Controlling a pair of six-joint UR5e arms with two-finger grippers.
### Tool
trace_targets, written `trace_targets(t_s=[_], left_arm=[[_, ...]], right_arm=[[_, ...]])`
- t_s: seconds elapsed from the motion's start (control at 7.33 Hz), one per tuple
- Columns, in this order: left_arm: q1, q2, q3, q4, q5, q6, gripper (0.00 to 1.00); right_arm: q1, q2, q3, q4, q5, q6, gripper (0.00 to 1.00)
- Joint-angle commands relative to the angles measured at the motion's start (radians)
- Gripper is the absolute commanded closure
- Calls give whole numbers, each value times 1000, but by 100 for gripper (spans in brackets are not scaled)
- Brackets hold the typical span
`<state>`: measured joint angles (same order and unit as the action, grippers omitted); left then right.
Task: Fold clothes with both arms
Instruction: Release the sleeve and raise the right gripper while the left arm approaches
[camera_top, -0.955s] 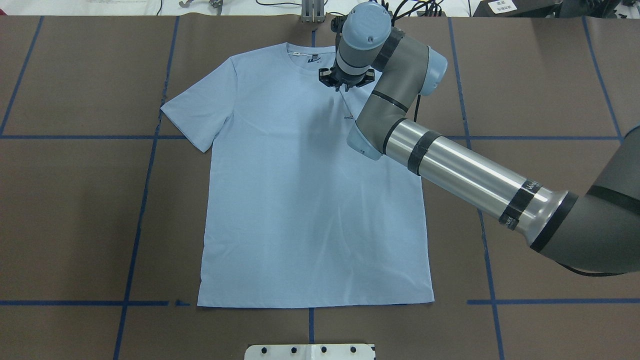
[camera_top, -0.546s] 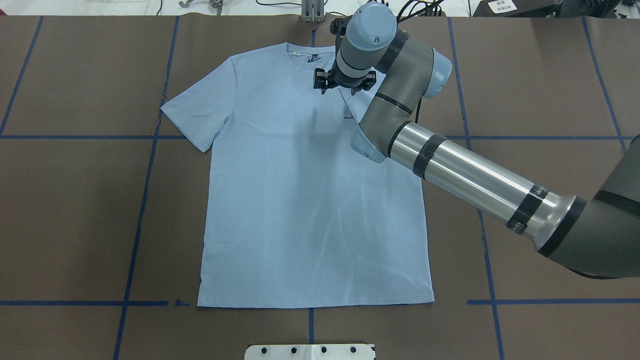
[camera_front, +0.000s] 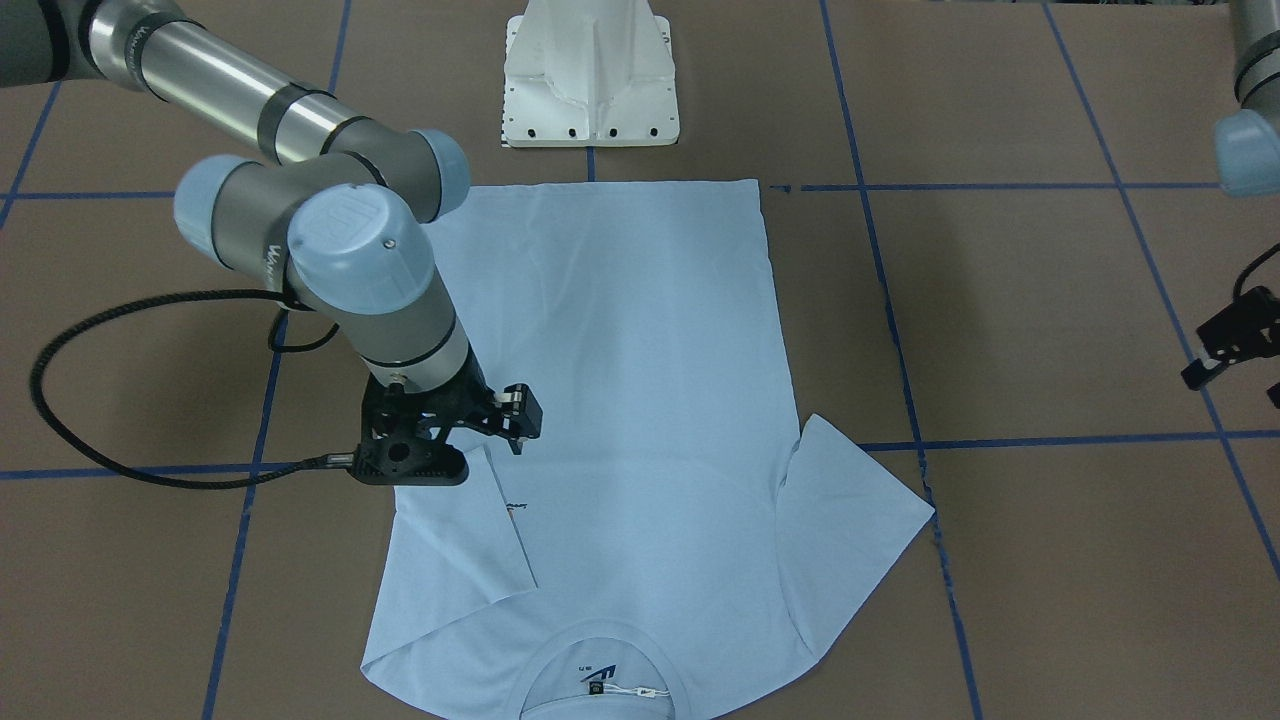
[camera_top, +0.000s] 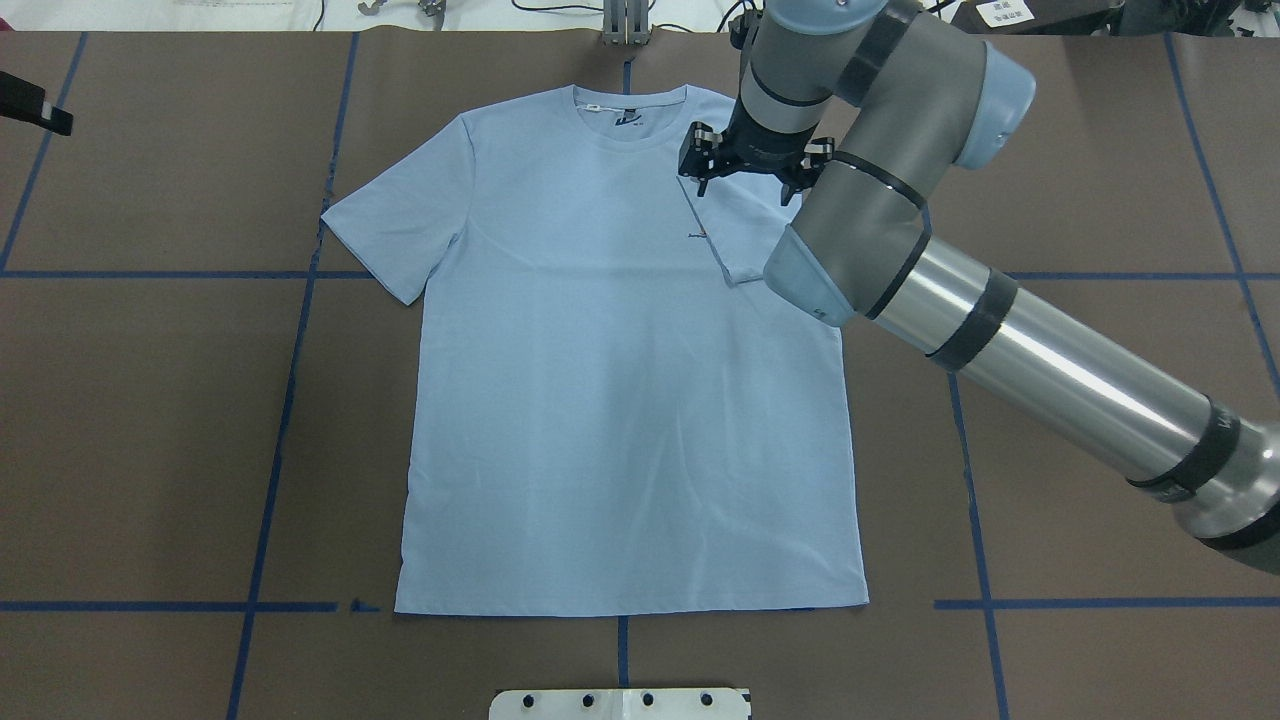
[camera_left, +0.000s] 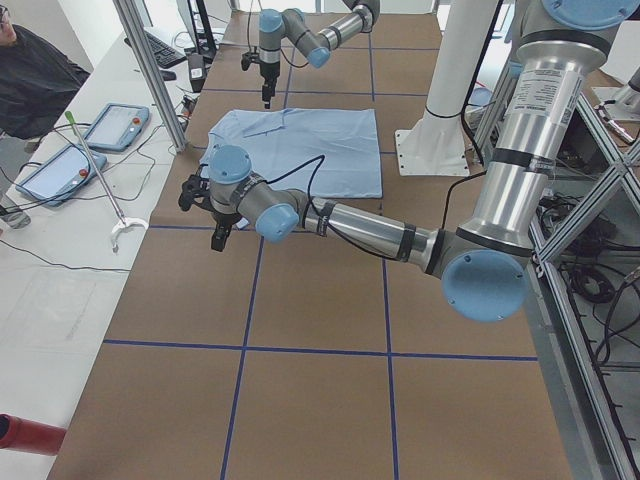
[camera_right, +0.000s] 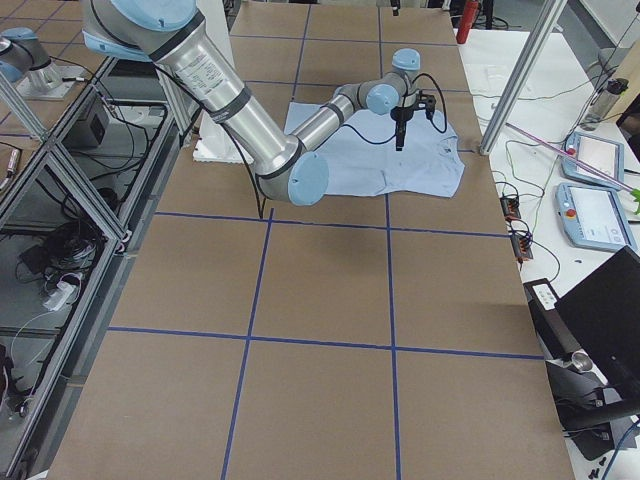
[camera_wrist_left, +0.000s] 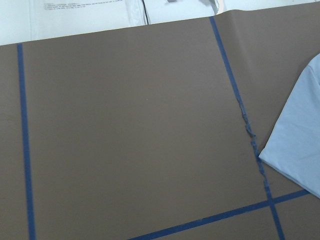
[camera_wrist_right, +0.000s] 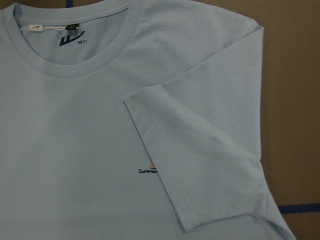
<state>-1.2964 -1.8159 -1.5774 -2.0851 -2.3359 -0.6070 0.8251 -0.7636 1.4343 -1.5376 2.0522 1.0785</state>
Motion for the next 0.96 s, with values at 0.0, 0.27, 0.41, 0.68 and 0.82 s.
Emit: trace_targets(t_s=[0.0, 0.27, 0.41, 0.68, 0.82], left_arm=[[165, -44, 13, -73, 183, -257, 0], [309, -103, 72, -108, 341, -470, 0], [368, -137, 144, -163, 424, -555, 0], [396, -205, 311, -266, 480, -585, 0], [410, -227, 350, -273, 534, -591, 0]], right_arm=[[57, -125, 148, -75, 38, -84, 0], [139, -205, 175, -75, 115, -257, 0], [155, -218, 175, -73, 131, -291, 0], [146, -218, 166, -68, 125, -293, 0], [146, -218, 164, -65, 125, -292, 0]])
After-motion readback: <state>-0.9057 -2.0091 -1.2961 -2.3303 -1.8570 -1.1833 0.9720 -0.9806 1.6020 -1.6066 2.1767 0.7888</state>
